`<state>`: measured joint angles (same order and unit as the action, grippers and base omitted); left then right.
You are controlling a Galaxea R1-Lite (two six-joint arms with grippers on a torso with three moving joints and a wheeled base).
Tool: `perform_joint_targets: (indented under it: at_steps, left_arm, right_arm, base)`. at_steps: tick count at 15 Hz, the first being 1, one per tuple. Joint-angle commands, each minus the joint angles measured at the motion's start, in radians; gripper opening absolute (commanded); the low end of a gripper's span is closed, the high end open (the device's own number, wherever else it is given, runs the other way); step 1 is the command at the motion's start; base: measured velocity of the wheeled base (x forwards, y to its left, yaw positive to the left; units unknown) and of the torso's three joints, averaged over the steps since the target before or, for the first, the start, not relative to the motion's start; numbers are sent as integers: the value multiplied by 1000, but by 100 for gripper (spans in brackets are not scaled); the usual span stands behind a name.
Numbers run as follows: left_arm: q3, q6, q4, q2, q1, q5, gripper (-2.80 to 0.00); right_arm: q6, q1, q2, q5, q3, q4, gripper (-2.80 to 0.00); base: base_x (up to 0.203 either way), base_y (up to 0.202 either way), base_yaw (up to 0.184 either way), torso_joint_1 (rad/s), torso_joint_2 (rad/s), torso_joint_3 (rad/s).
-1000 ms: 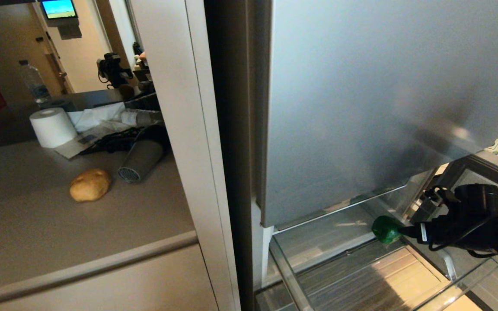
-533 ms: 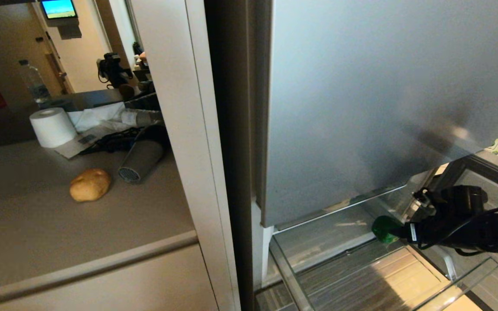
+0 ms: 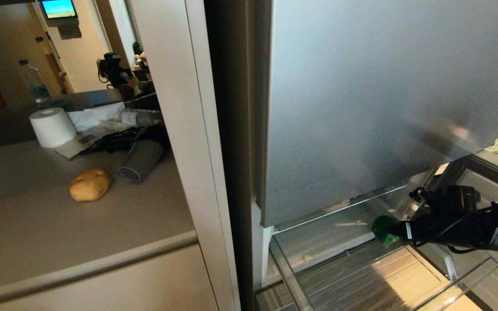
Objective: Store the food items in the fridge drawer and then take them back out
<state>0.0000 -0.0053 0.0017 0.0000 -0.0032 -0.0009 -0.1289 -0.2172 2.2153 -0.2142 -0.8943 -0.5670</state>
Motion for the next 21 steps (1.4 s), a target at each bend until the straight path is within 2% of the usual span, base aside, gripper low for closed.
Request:
perform_joint_targets:
  at_steps: [1, 13, 21]
  left_arm:
    - [0, -1, 0, 2, 0, -1, -280]
    - [0, -1, 0, 2, 0, 1, -280]
    - [0, -1, 0, 2, 0, -1, -280]
  right_arm:
    - [-1, 3, 8, -3, -8, -2, 0]
    - [-5, 27, 66, -4, -76, 3, 0]
    - [-16, 48, -16, -2, 34, 1, 0]
  base:
    - [0, 0, 0, 0, 0, 0]
    - [0, 0, 0, 0, 0, 0]
    - [0, 0, 0, 0, 0, 0]
